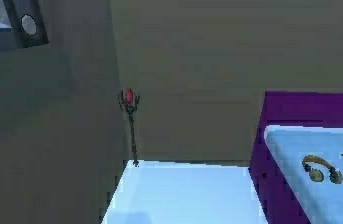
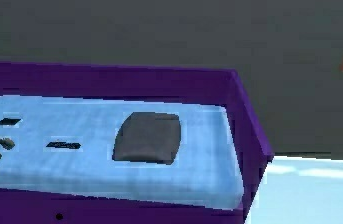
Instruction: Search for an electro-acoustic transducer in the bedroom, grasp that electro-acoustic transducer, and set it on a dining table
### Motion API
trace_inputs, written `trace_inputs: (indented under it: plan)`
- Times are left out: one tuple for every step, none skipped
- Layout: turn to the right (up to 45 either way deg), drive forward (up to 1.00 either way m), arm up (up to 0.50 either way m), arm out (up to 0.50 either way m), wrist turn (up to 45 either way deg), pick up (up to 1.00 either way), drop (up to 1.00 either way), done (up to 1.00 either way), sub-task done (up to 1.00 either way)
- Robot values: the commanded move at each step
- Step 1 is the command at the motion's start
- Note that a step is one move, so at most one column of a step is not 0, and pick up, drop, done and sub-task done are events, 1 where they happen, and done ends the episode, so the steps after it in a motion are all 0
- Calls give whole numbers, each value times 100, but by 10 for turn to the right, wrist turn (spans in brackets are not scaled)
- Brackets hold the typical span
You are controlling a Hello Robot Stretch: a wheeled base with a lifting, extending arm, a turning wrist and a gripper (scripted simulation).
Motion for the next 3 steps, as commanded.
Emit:
trace_inputs:
  plan:
    - [300, 0, 0, 0, 0, 0, 0, 0, 0]
    - [0, 30, 0, 0, 0, 0, 0, 0, 0]
    - [-180, 0, 0, 0, 0, 0, 0, 0, 0]
